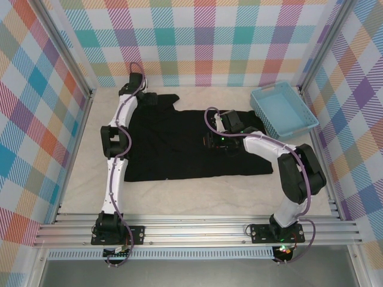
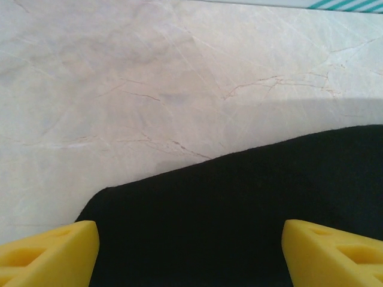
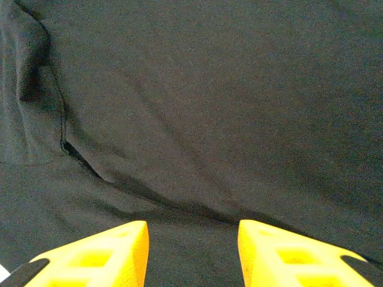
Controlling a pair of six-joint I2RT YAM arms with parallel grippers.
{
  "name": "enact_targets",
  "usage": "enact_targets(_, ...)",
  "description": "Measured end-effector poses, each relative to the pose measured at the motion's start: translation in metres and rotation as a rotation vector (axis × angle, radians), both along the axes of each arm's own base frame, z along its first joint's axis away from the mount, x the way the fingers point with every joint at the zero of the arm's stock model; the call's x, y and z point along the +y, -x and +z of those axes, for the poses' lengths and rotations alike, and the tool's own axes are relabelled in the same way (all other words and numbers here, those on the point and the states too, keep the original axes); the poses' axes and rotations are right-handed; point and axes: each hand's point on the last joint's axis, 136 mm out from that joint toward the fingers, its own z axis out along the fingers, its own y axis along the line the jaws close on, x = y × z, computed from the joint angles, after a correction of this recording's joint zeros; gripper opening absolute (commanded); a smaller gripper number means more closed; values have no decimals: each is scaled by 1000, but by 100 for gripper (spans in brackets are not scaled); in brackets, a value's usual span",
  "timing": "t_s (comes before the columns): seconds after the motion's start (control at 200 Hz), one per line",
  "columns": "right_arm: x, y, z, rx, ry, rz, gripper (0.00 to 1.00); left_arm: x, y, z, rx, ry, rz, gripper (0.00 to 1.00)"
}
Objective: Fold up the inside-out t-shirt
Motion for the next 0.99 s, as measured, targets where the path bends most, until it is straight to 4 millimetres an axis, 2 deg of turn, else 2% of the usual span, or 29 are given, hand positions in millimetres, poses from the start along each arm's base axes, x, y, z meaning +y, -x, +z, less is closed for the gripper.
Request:
enact_targets(0.04,1,1,-2,8,-3,1,44,-2,-1,-4,1,3,-12,76)
enact_targets(0.125,2,2,-4,21,-10,0,44,-3,-4,-7,-7,2,-37,60)
enact_targets(0.26,6,2,-6,38,-34,1,44,-4,-5,-7,-11,19,-57,24)
enact_targets(0.45,5,2,-12,56,-24,-6,43,-7,-5,-8,-11,47,-73,0)
enact_targets(0.525,-2,-5,-9,33,22,-23,44,-8,-5,-8,-12,49,-74,0)
enact_targets(0.595,-10,-19,3,-18,70,-44,44,-8,-5,-7,-13,49,-75,0)
enact_targets(0.705,-34,-58,30,-112,137,-126,44,-9,-5,-6,-14,56,-79,0)
enact_targets(0.77,-54,-85,39,-155,188,-187,44,-9,-5,-5,-15,60,-81,0)
enact_targets(0.835,-73,-106,38,-174,250,-233,45,-10,-4,-3,-12,63,-80,0)
enact_targets(0.9,-91,-122,29,-167,322,-266,44,-10,-1,2,-11,64,-80,0)
enact_targets(0.995,-103,-131,6,-118,397,-267,44,-10,0,14,-21,64,-80,0)
